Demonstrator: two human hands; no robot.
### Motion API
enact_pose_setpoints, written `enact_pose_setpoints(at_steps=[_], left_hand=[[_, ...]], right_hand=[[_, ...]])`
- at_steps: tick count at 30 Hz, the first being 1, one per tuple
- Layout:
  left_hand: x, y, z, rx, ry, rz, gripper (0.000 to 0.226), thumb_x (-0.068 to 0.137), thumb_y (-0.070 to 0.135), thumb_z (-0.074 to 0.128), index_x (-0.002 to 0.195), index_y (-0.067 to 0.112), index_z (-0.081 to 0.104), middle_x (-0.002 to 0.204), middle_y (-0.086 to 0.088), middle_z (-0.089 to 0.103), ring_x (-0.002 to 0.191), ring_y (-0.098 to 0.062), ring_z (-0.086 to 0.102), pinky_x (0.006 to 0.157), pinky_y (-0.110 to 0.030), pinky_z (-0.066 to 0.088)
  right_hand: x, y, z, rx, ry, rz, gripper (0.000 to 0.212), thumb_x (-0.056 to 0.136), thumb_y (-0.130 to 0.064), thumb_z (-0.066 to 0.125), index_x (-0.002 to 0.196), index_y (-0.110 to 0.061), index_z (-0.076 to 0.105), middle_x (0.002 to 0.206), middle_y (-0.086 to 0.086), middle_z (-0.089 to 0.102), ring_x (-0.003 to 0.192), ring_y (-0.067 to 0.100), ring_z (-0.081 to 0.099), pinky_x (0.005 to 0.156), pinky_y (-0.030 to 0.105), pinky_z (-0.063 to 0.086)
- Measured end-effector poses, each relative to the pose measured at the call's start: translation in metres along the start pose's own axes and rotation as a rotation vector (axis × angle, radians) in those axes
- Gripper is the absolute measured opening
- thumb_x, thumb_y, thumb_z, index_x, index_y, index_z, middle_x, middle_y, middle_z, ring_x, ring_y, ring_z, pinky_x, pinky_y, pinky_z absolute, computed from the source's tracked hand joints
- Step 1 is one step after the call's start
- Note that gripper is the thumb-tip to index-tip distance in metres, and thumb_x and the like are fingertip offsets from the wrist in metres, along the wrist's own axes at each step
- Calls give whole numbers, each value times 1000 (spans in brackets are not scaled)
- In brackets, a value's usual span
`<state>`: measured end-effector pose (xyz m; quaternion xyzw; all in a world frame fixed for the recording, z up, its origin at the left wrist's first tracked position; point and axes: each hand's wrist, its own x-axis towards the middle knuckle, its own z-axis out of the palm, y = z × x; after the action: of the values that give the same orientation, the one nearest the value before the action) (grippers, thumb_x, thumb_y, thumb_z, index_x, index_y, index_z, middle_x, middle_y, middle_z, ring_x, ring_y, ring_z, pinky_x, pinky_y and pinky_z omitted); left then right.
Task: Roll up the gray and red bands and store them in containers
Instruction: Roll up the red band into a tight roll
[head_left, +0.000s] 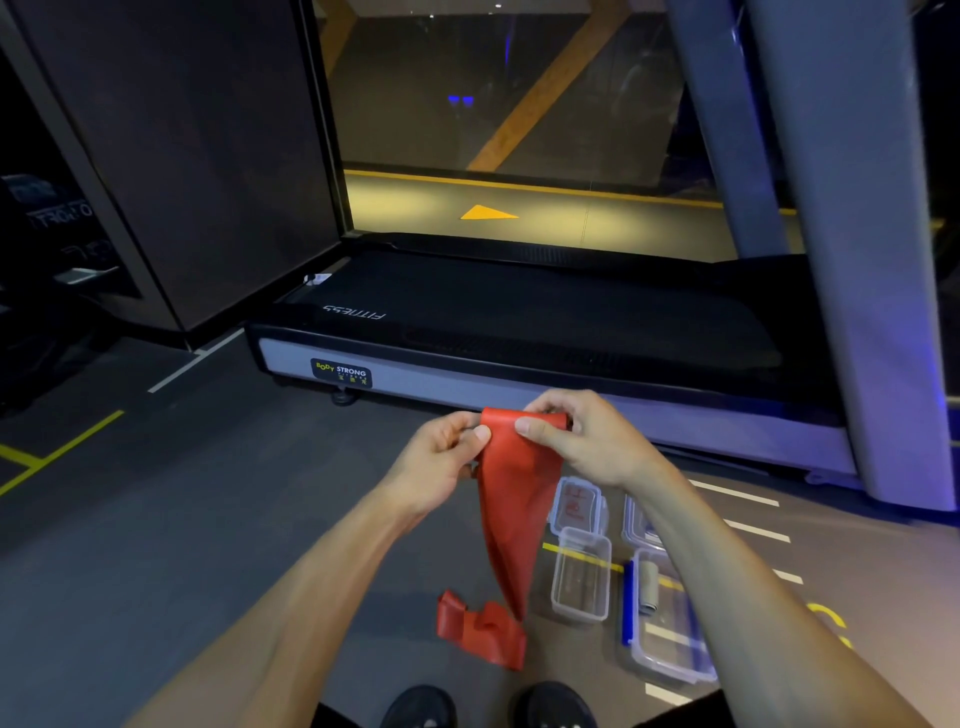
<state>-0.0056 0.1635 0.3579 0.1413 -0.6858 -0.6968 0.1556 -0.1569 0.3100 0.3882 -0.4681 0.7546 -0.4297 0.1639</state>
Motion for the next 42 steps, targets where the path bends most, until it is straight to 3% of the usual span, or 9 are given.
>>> enact_pose_setpoints(at_steps=[6, 8, 10, 14, 21, 29, 31, 38, 42], left_hand=[[0, 1, 4, 4, 52, 16, 20, 105, 16, 52, 100, 9, 69, 86, -12, 62, 80, -22, 57, 79, -34, 50], [1, 2, 6, -45, 26, 11, 21, 103, 22, 56, 105, 7, 70, 91, -17, 59, 84, -26, 55, 82, -36, 49], [1, 3, 8, -85, 13, 8, 21, 103, 20, 56, 111, 6, 70, 94, -16, 63, 88, -25, 60, 86, -36, 50], [1, 3, 15, -129, -16, 55, 21, 103, 6, 53, 119, 8, 66, 95, -14, 72, 87, -16, 71, 82, -27, 56], [0, 4, 14, -128, -31, 40, 28, 106, 8, 47, 130, 7, 60, 92, -12, 74, 80, -15, 72, 77, -27, 56], [-1, 3, 9, -162, -41, -19, 30, 105, 13, 49, 132, 8, 60, 111, -23, 71, 94, -25, 70, 81, -32, 58], [0, 2, 7, -159, -47, -22, 30, 105, 14, 50, 132, 7, 60, 116, -24, 71, 97, -27, 69, 85, -37, 57], [0, 1, 8, -103, -3, -16, 16, 105, 11, 50, 103, 9, 66, 81, -5, 71, 72, -11, 66, 71, -24, 54], [0, 1, 8, -70, -23, -29, 18, 104, 12, 51, 106, 7, 68, 91, -18, 65, 79, -19, 62, 71, -25, 52]], right_hand=[[-1, -3, -4, -45, 8, 19, 44, 85, -68, 62, 91, -27, 75, 85, -7, 76, 81, 13, 70, 83, 47, 56], [-2, -2, -6, -64, 20, 14, 33, 91, -59, 66, 91, -28, 75, 83, -9, 75, 78, 8, 69, 81, 43, 56], [-3, -2, -6, -59, 39, 10, 37, 86, -64, 65, 91, -28, 75, 83, -9, 75, 78, 7, 69, 80, 43, 57], [-3, -4, -5, -31, 79, 10, 50, 77, -74, 59, 89, -29, 75, 82, -6, 75, 78, 14, 70, 78, 46, 57], [-3, -5, -6, -7, 107, 19, 39, 83, -68, 61, 88, -32, 74, 84, -2, 74, 80, 25, 69, 79, 51, 56], [-3, -8, -4, 80, 62, 30, 29, 92, -54, 65, 87, -27, 74, 85, -5, 74, 78, 10, 63, 85, 49, 53], [-4, -8, -5, 90, 41, 41, 37, 90, -61, 62, 87, -26, 74, 83, -6, 73, 78, 9, 63, 86, 47, 53], [-7, -11, -6, 88, -43, 56, 37, 101, -47, 58, 84, -16, 71, 71, -12, 61, 68, 2, 54, 76, 30, 43], [-8, -13, -4, 104, -44, 32, 22, 93, -42, 72, 95, -20, 74, 82, -5, 67, 72, 3, 58, 72, 24, 46]])
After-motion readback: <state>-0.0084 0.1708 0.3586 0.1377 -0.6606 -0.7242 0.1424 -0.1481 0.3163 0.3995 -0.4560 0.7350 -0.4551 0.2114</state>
